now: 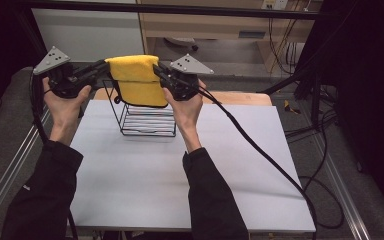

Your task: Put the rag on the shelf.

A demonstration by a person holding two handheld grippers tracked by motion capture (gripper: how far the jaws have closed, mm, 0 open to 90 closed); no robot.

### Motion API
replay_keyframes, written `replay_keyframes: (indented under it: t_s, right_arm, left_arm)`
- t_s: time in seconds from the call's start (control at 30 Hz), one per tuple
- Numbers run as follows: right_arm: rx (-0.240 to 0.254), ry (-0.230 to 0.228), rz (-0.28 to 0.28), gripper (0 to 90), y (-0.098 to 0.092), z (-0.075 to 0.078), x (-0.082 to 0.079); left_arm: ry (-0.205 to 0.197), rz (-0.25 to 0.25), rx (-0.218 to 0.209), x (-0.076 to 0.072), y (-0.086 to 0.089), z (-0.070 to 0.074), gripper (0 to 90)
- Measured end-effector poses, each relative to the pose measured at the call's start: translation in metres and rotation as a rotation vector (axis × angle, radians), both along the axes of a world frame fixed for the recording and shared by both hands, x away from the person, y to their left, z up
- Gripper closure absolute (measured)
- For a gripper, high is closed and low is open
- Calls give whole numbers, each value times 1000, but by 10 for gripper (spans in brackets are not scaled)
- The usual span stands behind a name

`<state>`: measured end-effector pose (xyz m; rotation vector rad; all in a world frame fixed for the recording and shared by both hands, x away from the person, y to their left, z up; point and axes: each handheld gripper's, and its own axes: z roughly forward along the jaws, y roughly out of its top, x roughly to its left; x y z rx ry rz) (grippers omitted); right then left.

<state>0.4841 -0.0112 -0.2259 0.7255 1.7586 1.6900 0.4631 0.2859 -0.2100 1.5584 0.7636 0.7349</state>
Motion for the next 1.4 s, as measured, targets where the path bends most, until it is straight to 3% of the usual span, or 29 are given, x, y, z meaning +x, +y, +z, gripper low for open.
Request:
replay_keyframes:
  t_s: [0.1,0.47,0.7,1.0,1.13,1.27,1.4]
  right_arm:
    - [-12,4,12,835,0,-2,-4]
    - [-77,47,53,832,-2,-8,-10]
    - [-118,76,80,832,-4,-12,-10]
    - [-163,100,105,830,-5,-18,-9]
    - [-170,101,109,830,-5,-21,-8]
    - [-173,98,111,831,-6,-22,-9]
    - [-190,95,114,830,-6,-23,-9]
  left_arm:
    - [16,-6,30,-6,0,-2,782]
    - [52,-22,69,-20,1,-18,775]
    - [67,-20,108,-24,-1,-29,770]
    - [107,-16,127,-25,-1,-38,746]
    - [128,-18,113,-27,1,-35,710]
    - [140,2,91,-29,6,-26,612]
    - [127,8,35,-30,12,-18,555]
